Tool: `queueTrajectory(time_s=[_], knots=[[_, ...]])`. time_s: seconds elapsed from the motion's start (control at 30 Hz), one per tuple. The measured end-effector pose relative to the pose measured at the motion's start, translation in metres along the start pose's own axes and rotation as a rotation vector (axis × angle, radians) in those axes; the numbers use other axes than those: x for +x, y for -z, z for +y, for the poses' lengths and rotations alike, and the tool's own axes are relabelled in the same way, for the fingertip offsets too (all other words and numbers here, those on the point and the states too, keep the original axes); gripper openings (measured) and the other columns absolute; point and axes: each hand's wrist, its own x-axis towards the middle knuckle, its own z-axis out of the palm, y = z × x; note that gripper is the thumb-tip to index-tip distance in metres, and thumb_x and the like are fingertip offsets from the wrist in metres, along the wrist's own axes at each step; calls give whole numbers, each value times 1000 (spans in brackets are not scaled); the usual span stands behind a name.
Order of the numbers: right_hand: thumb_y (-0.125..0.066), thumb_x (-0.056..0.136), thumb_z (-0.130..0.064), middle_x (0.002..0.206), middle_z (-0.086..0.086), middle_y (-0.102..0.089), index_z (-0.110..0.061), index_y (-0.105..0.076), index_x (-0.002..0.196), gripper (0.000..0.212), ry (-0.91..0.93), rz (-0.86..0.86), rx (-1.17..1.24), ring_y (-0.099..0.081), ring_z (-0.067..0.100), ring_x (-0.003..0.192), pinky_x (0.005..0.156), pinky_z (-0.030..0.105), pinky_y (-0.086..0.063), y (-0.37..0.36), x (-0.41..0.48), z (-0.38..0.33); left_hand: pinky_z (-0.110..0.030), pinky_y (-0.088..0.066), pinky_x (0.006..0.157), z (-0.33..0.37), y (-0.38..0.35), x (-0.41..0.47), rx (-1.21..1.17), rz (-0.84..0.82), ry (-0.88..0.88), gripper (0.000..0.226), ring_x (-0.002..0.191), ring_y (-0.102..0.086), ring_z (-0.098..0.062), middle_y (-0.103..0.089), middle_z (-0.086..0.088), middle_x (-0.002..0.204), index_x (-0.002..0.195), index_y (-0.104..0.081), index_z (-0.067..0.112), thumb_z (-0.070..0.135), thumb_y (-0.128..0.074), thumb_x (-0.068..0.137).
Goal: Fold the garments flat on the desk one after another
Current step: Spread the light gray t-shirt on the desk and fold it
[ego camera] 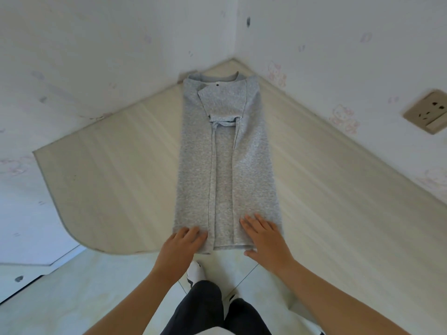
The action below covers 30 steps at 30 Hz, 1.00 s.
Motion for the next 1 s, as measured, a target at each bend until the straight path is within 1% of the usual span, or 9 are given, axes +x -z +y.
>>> queueTrajectory(time_s=[0.1,0.2,0.33,0.43,0.57,0.7,0.77,0.9,1.0], knots=[[-92,39,-50,118,-5,-66,-18,-69,116,87,29,97,-14,-65,22,110,77,33,-57,-3,1,-3,-21,-47,36,4,6,1,-5,-51,3,72,80,-64,-16,-56,6,106,107,-69,24,7,-88,39],[-94,39,-45,106,-9,-68,-20,-73,105,74,58,136,-13,-67,18,104,75,28,-55,-3,-5,-8,-20,-45,33,6,9,-4,1,-42,-5,67,73,-66,-13,-64,9,98,98,-74,26,6,-91,37],[-92,52,-32,97,-11,-68,-22,-74,95,48,89,263,2,-67,14,97,70,26,-54,-2,-13,-14,-22,-50,41,5,18,-3,-63,-22,52,51,70,-67,-9,-67,15,92,94,-74,32,9,-88,51],[-86,65,-22,91,-13,-69,-26,-74,91,29,29,286,74,-67,11,87,70,25,-52,2,-20,-13,-29,-53,65,5,33,1,-179,-85,121,32,89,-66,-14,-66,14,101,107,-69,32,10,-63,84],[-55,96,-25,105,-7,-65,-20,-67,109,18,1,11,199,-59,14,100,82,25,-42,24,-30,-7,-21,-38,93,3,52,6,-274,-373,120,33,115,-53,-11,-57,12,124,126,-58,27,19,-43,97],[-55,96,-28,84,-6,-59,-28,-59,84,12,6,-323,471,-57,17,84,69,27,-37,63,-34,3,-18,-35,68,2,81,16,-454,-696,89,13,74,-46,-11,-50,5,77,81,-59,16,16,-49,90],[-60,92,-29,81,0,-61,-22,-61,83,12,11,-396,500,-55,15,78,68,28,-40,88,-26,14,-23,-35,66,-4,104,27,-554,-796,96,10,68,-41,-10,-45,4,70,72,-52,16,16,-49,81],[-66,89,-33,95,9,-68,-11,-67,99,24,4,-322,468,-59,17,81,77,32,-46,143,14,38,-23,-31,63,-29,150,73,-630,-641,77,8,57,-35,-5,-37,6,63,65,-42,17,23,-44,69],[-61,93,-29,98,9,-65,-10,-65,101,21,-11,-215,405,-60,24,89,79,35,-43,175,59,50,-29,-30,60,-47,167,119,-482,-413,80,27,56,-37,-6,-39,3,62,62,-36,18,18,-47,86]])
